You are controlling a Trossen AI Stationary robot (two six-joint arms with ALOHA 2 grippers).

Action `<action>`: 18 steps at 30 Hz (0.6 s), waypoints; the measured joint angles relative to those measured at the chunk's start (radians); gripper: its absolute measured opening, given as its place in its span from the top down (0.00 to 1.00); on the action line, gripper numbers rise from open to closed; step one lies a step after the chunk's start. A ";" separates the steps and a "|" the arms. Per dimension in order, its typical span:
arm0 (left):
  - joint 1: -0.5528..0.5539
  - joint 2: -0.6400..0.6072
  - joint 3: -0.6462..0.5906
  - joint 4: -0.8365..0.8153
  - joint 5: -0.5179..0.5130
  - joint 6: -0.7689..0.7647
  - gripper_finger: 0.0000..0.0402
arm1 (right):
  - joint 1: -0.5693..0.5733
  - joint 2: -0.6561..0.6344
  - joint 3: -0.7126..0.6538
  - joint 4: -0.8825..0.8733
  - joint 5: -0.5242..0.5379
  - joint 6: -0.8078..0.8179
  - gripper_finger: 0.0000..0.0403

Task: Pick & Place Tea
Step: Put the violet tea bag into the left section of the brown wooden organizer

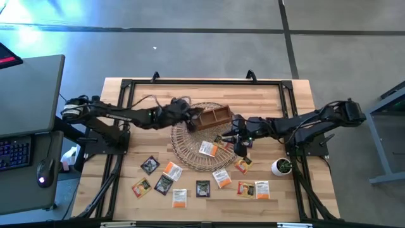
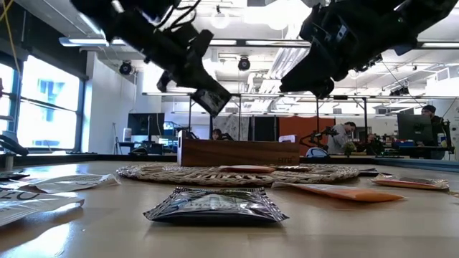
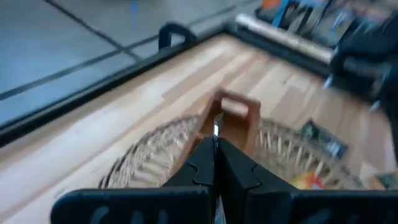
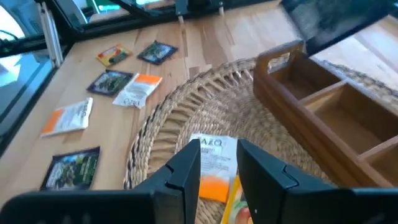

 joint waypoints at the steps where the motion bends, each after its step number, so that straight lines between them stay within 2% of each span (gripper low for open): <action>1: 0.017 -0.033 -0.031 0.026 0.020 0.001 1.00 | 0.000 0.000 0.000 0.000 -0.001 0.000 0.75; 6: 0.060 -0.142 -0.204 0.216 0.073 0.011 1.00 | -0.001 0.000 0.000 -0.019 -0.002 -0.014 0.75; 11: 0.057 -0.144 -0.385 0.566 0.140 0.024 1.00 | -0.001 0.000 0.000 -0.018 -0.001 -0.026 0.75; 14: 0.057 -0.094 -0.427 0.661 0.154 0.025 1.00 | -0.001 0.000 0.000 -0.015 0.006 -0.030 0.75; 18: 0.057 -0.044 -0.413 0.685 0.153 0.025 1.00 | -0.002 0.000 0.000 -0.003 0.008 -0.029 0.75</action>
